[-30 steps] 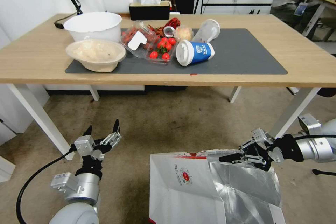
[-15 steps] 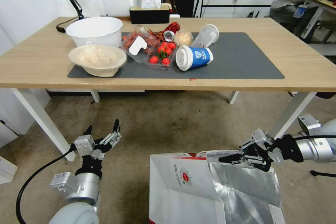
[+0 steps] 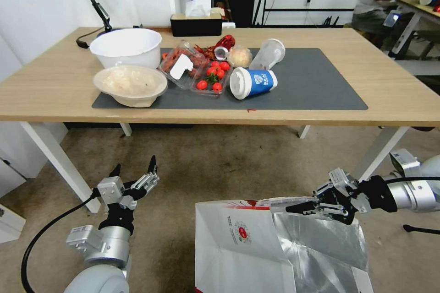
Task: Pick up the food delivery bag from the floor and place it on the table.
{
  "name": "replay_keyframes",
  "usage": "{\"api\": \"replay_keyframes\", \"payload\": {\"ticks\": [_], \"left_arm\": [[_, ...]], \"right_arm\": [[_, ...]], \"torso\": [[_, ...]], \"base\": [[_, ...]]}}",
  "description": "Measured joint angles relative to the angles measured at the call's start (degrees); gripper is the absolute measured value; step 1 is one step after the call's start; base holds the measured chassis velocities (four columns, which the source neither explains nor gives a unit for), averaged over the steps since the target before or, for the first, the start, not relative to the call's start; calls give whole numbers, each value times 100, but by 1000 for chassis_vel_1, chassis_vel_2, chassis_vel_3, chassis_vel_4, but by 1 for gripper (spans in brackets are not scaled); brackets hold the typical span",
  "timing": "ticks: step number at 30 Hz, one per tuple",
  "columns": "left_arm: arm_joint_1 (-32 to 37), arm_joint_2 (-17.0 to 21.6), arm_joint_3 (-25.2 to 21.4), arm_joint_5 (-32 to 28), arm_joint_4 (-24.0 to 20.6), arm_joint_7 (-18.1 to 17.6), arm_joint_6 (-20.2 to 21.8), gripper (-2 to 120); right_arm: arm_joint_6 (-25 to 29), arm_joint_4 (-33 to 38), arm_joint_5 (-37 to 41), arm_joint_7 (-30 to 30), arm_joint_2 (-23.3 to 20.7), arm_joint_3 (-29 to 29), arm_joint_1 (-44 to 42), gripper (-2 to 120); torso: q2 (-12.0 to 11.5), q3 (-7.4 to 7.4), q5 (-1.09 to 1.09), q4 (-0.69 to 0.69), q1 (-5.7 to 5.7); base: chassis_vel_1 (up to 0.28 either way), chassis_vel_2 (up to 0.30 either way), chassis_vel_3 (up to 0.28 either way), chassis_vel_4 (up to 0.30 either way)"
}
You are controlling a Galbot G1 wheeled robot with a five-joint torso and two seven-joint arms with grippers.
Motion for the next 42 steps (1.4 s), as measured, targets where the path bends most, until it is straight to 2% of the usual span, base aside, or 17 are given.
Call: {"api": "replay_keyframes", "payload": {"ticks": [35, 42], "left_arm": [[59, -46, 18, 25, -35, 0, 48, 100], [55, -44, 22, 29, -35, -18, 60, 100]], "right_arm": [[20, 9, -62, -29, 64, 5, -12, 0], [24, 9, -63, -32, 52, 5, -11, 0]], "torso": [[795, 483, 0, 0, 311], [1017, 615, 0, 0, 402]], "base": [[0, 0, 0, 0], [0, 0, 0, 0]]}}
